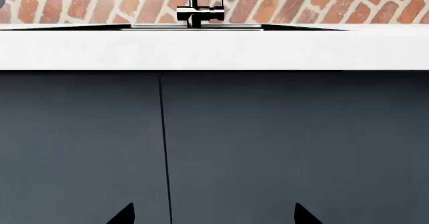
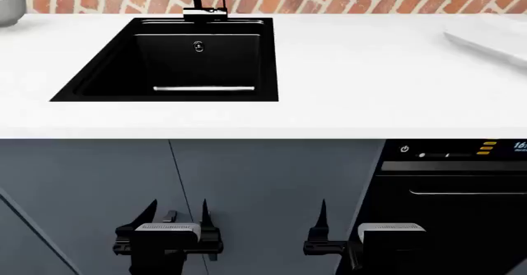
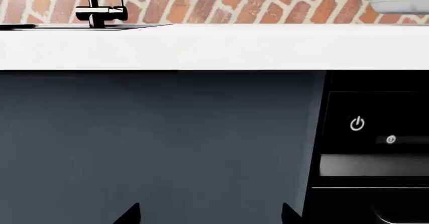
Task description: Place the two vegetables and bowl onto the tray for setting up a vegetable dip station.
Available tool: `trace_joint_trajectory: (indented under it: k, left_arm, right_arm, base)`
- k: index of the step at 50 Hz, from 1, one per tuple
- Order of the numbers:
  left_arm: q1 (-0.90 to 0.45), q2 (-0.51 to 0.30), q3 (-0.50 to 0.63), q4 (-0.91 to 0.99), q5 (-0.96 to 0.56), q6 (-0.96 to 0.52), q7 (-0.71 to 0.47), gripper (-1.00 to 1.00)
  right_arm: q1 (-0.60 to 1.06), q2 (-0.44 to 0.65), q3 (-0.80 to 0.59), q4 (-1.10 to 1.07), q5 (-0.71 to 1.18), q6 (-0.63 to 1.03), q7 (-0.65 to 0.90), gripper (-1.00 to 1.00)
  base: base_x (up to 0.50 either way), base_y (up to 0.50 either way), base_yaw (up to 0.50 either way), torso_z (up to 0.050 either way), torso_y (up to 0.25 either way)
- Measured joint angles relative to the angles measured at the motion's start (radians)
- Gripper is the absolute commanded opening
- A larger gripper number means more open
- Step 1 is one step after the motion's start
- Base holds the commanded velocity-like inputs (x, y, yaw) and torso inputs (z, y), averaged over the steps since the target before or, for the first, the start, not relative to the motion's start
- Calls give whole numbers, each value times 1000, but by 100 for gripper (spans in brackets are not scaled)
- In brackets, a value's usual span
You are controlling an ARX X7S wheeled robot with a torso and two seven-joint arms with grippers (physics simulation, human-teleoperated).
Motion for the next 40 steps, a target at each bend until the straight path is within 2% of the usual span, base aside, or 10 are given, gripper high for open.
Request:
trace_joint_trajectory:
  k: [14, 25, 33, 40]
  left_arm:
    - [-2, -29, 38, 13, -20, -19, -37, 100]
    - [-18, -57, 78, 68, 13, -95, -81, 100]
    - [-85, -65, 88, 261, 12, -322, -101, 100]
    - [-227, -70, 98, 534, 1, -688, -98, 100]
  right_arm:
    - [1, 27, -35, 0, 27, 5, 39, 100]
    - [2, 47, -60, 1, 46, 2, 70, 100]
    - [3, 62, -78, 10, 43, -22, 94, 100]
    - [5, 75, -96, 25, 27, -64, 115, 100]
  base:
    - [0, 0, 0, 0, 0]
    - [0, 0, 0, 0, 0]
    - [0, 0, 0, 0, 0]
    - [0, 0, 0, 0, 0]
